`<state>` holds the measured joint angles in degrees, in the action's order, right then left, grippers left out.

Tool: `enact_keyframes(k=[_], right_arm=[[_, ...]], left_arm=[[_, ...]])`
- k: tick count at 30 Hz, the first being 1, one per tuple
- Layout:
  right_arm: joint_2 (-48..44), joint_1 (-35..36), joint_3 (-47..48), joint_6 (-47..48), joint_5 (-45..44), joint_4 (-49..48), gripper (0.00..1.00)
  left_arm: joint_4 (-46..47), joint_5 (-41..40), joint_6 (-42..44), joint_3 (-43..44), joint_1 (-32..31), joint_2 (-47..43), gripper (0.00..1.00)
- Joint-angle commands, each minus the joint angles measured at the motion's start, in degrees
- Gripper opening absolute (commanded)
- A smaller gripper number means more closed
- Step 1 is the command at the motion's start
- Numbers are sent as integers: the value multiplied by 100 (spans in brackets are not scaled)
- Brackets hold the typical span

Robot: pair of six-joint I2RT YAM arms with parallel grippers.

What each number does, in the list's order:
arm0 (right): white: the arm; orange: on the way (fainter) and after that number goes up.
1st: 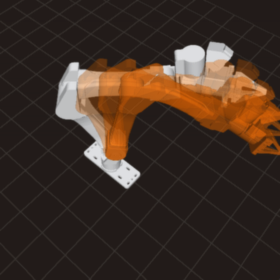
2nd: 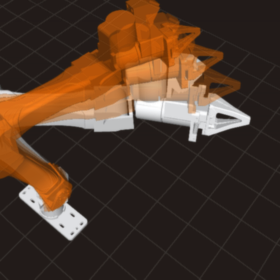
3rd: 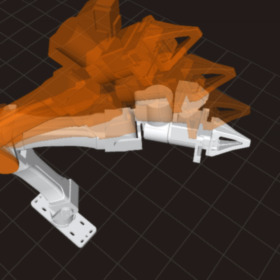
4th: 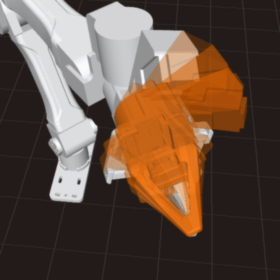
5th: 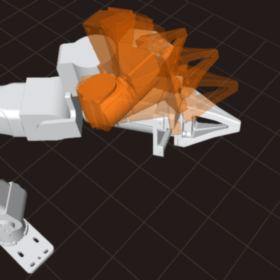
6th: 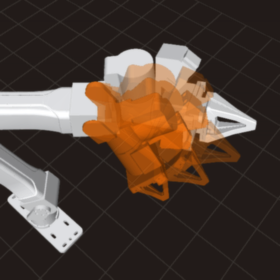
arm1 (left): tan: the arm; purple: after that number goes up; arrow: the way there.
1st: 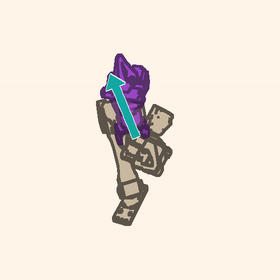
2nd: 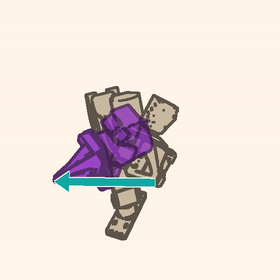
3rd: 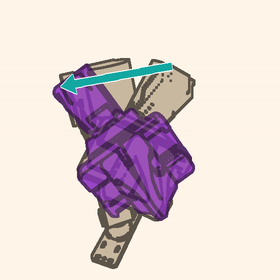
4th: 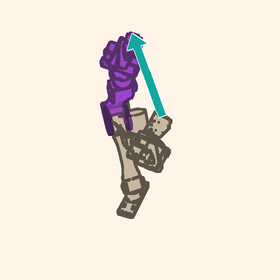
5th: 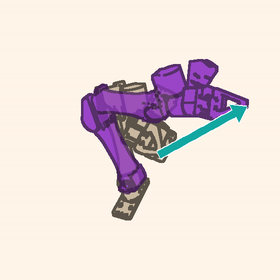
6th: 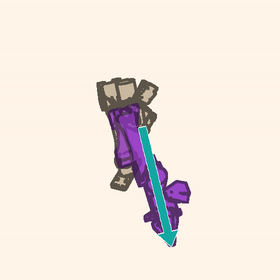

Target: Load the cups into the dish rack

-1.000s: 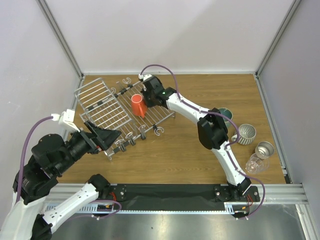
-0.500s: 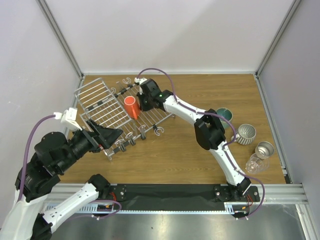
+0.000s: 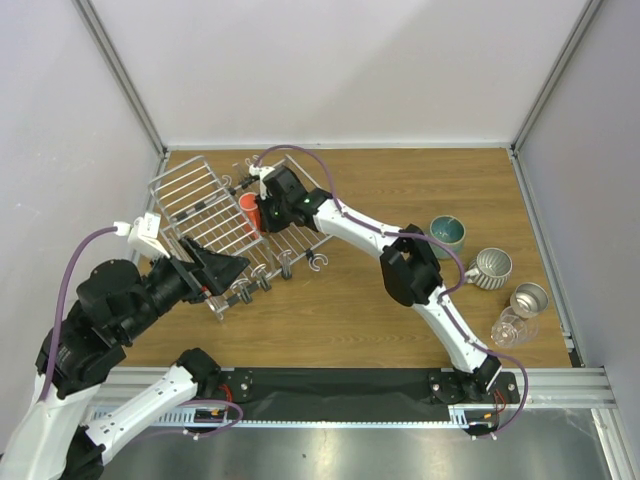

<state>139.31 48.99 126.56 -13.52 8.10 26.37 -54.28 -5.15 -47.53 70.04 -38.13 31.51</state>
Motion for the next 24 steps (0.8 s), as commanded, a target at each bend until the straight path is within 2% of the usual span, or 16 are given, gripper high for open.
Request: enact_keyframes(k=[1, 8, 14, 16, 17, 18, 21, 23, 24], right_arm=[[35, -12, 255, -37, 175, -80, 0], [-588, -267, -271, -46, -246, 148, 0], [-1703, -689, -860, -678, -1546, 1096, 1], [-2028, -908, -1027, -792, -2037, 1580, 10], [-2404, -1031, -1133, -923, -2101, 1721, 15], [-2582, -1163, -1395, -994, -2119, 1992, 25], [-3294, -1786, -1922, -1328, -2172, 2520, 41], [-3837, -2182, -2301, -1372, -2364, 2610, 48], [-4006, -2305, -2668, -1347, -2435, 2619, 58]], left_arm=[[208, 102, 7, -34, -19, 66, 94], [242, 146, 33, 10, -10, 154, 94], [207, 268, 165, 115, -19, 452, 94], [251, 339, 226, 141, -10, 531, 94], [304, 382, 287, 159, -10, 619, 94], [348, 470, 305, 159, -19, 672, 93], [497, 795, 376, 159, -19, 891, 93], [594, 918, 402, 150, -19, 1006, 94], [620, 1015, 420, 159, -19, 1128, 94]])
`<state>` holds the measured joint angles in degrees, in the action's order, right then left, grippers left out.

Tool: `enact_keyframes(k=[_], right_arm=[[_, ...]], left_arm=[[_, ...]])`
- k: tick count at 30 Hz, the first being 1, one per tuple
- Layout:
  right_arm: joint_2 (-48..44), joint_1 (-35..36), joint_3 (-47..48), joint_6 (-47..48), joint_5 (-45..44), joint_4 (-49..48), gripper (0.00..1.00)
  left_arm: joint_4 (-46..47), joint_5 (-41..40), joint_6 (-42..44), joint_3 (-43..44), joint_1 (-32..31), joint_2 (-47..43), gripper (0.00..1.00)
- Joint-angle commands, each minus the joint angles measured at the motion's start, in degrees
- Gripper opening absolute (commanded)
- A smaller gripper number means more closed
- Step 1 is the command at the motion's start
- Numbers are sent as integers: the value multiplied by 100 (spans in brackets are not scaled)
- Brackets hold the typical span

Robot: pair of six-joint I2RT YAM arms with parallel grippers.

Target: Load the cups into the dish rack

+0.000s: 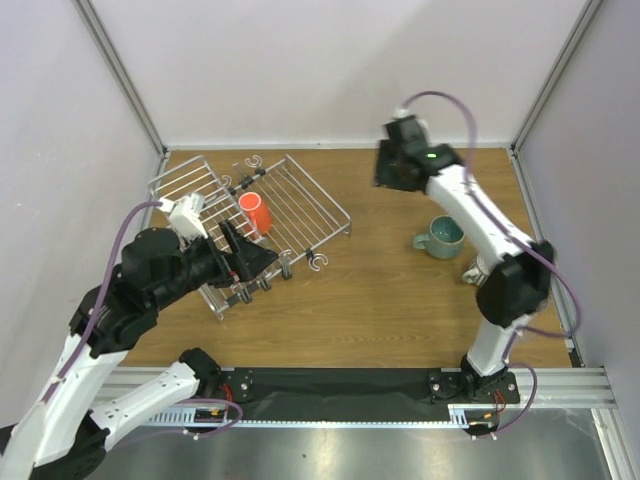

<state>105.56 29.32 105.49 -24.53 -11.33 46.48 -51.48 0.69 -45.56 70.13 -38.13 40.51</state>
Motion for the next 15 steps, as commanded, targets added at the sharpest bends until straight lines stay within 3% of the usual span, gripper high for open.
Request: enact_keyframes(k=[1, 9, 15], right_arm=[[-763, -470, -687, -262, -588, 660, 62], [-1529, -2174, -1742, -227, -63, 608, 62], [-1424, -2790, -2303, -25, 298, 407, 62]], left_arm=[[367, 493, 267, 176, -19, 307, 95], [411, 801, 425, 554, -230, 932, 95], [464, 1108, 373, 563, -318, 1090, 95]])
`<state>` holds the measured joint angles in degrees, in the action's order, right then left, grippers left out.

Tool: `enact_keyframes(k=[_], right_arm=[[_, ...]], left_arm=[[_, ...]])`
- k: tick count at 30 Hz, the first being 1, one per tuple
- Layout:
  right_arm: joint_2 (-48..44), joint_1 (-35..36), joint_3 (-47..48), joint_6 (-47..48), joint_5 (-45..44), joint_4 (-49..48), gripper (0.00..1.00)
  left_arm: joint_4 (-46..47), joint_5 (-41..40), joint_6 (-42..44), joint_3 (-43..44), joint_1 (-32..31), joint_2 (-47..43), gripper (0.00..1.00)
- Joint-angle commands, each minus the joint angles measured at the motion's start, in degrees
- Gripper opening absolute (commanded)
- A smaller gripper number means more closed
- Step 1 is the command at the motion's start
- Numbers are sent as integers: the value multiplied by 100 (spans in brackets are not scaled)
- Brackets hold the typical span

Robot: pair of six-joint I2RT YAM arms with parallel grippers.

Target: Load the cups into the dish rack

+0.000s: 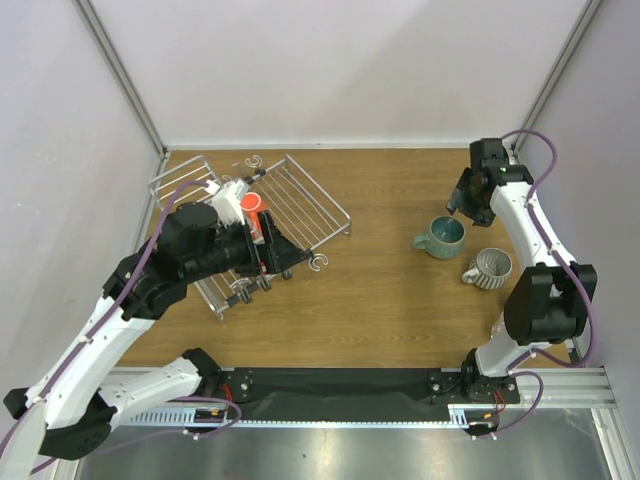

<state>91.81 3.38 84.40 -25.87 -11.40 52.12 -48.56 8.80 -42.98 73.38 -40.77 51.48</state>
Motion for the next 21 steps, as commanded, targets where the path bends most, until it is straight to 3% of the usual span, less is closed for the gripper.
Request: enact_keyframes(k=[1, 10, 21], right_arm=[[-23, -249, -266, 126, 427, -210, 62], [548, -487, -468, 205, 595, -536, 61], [1032, -557, -486, 231, 656, -686, 51]], left_arm=[[145, 341, 97, 229, -62, 11, 95], [39, 597, -35, 237, -89, 55, 96], [-128, 781, -26, 484, -97, 204, 98]])
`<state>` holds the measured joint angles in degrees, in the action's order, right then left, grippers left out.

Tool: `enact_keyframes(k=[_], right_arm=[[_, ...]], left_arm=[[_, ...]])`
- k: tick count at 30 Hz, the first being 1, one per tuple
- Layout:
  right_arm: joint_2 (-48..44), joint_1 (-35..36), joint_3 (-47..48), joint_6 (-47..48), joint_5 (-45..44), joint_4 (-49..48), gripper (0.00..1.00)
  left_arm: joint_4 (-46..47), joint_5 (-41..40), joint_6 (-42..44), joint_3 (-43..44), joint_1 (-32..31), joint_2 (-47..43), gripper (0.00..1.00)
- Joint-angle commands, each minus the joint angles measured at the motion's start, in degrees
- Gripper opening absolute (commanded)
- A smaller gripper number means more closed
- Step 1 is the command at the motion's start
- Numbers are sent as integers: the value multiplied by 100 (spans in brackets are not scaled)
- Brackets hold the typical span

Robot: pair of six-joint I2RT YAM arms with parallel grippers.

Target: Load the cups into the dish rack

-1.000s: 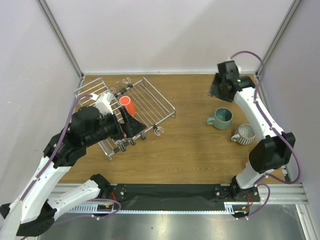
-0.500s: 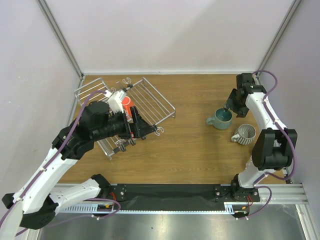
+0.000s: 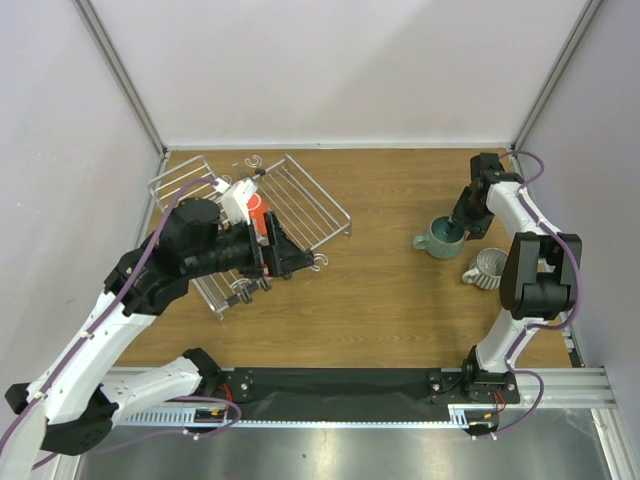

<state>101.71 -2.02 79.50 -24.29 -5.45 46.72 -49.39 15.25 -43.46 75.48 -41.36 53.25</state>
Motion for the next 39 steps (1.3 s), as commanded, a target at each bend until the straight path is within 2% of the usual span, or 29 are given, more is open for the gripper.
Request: enact_keyframes(k=[1, 3, 10, 13, 14, 15, 21, 26, 27, 33, 39], right_arm=[[42, -18, -5, 74, 71, -163, 51], [24, -9, -40, 109, 97, -198, 51], [174, 114, -14, 276, 141, -233, 33], [174, 185, 47, 329, 18, -198, 14], [174, 359, 56, 329, -17, -207, 3], [191, 404, 65, 372, -87, -190, 0], [-370, 1176, 153, 548, -517, 170, 0], [-801, 2090, 382, 768, -693, 1145, 0], [-889, 2440, 312, 768, -746, 1225, 0], [-1566, 3268, -390, 417, -615, 1445, 0], [-1690, 4086, -928, -74, -852, 1349, 0]], left_arm=[[-71, 145, 39, 317, -30, 44, 97], [-158, 119, 101, 370, -30, 115, 97], [-247, 119, 171, 511, -30, 308, 97], [-247, 119, 180, 537, -38, 387, 97], [-264, 119, 180, 538, -56, 414, 97], [-325, 84, 180, 555, -73, 440, 97], [-669, -671, 206, 977, -521, 888, 93], [-765, -996, 14, 1127, -759, 1309, 92], [-774, -1032, -48, 1092, -759, 1345, 92], [-915, -1348, -294, 758, -785, 1688, 84], [-652, -1340, -391, 494, -785, 1741, 79]])
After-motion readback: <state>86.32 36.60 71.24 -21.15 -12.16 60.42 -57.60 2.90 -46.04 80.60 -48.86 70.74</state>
